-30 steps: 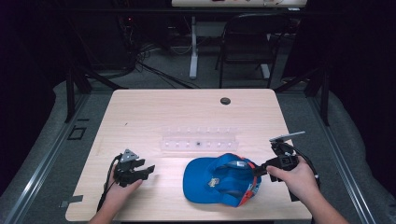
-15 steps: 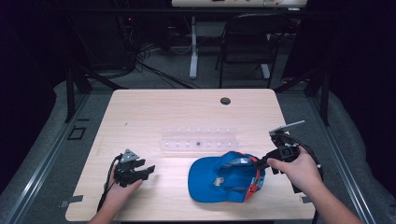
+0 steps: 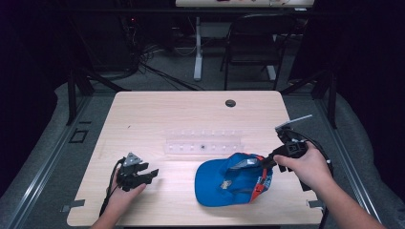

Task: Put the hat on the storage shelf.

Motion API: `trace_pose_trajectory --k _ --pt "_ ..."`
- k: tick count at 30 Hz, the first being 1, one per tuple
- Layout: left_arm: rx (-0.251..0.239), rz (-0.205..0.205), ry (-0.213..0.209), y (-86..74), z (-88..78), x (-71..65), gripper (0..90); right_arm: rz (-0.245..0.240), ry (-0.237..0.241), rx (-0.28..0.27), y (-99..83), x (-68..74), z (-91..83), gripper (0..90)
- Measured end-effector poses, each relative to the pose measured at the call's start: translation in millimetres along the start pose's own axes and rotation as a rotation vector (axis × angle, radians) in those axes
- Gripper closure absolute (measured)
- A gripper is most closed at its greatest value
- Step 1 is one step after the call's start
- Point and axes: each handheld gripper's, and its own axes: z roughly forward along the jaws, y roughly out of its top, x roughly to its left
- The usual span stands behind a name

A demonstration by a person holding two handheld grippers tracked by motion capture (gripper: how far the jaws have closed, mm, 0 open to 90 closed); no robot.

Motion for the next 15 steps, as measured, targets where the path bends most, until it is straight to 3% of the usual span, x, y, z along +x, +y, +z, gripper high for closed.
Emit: trace_pose_trajectory --k 7,15 --pt "-0.002 -0.002 0.001 -0.1 0.3 -0.6 46.3 -0.008 0.02 -0.012 5.1 5.7 -17.4 77.9" --pt "0.003 0.002 0.001 -0.1 1.2 -1.4 46.2 0.007 -0.016 0.006 9.6 15.8 -27.3 77.8"
